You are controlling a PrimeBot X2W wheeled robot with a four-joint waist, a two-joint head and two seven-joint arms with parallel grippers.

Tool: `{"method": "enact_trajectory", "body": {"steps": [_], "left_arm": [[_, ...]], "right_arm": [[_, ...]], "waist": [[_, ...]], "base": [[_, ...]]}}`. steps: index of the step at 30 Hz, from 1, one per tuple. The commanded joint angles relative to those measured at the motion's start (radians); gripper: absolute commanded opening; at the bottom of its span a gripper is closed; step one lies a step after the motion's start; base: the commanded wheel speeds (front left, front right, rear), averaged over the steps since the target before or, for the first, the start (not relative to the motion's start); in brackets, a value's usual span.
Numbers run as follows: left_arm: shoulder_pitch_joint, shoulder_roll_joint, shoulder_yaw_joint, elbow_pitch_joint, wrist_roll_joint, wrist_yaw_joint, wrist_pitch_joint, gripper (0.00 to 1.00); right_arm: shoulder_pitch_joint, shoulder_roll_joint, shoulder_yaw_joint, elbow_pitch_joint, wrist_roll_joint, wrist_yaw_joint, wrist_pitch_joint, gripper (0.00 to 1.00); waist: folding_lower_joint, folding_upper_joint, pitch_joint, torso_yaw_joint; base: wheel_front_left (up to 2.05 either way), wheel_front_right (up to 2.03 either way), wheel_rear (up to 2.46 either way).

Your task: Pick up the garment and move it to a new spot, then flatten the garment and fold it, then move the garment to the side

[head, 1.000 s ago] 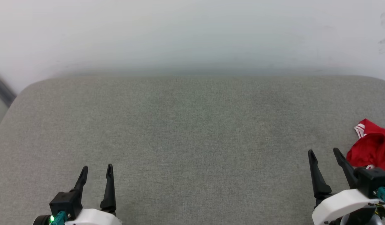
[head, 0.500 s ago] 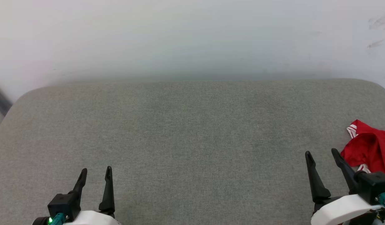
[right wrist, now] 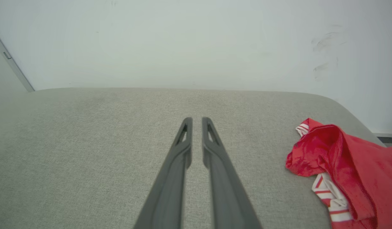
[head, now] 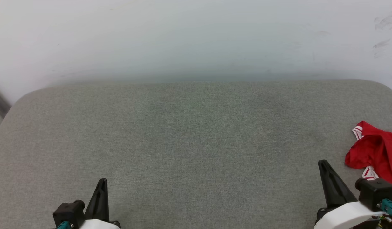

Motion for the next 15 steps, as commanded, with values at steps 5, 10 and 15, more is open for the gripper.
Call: {"method": "enact_trajectory", "body": {"steps": [5, 10, 15], "left_arm": [[-0.022, -0.014, 0.030, 0.000, -0.113, -0.022, 0.034, 0.00], [-0.034, -0.028, 0.049, 0.007, -0.191, -0.038, 0.058, 0.00], [-0.046, -0.040, 0.067, 0.014, -0.264, -0.052, 0.080, 0.00]], "right_arm": [[-0.020, -0.007, 0.003, 0.022, 0.151, 0.000, -0.007, 0.00], [-0.039, -0.013, 0.003, 0.051, 0.255, 0.000, -0.010, 0.00], [-0.053, -0.017, 0.003, 0.075, 0.352, 0.000, -0.012, 0.00]], "waist": [[0.0000, 0.0000, 0.001, 0.000], [0.0000, 0.0000, 0.002, 0.001], [0.0000, 0.0000, 0.002, 0.001]], "base": [[0.00, 0.00, 0.00], [0.00, 0.00, 0.00], [0.00, 0.00, 0.00]]}}
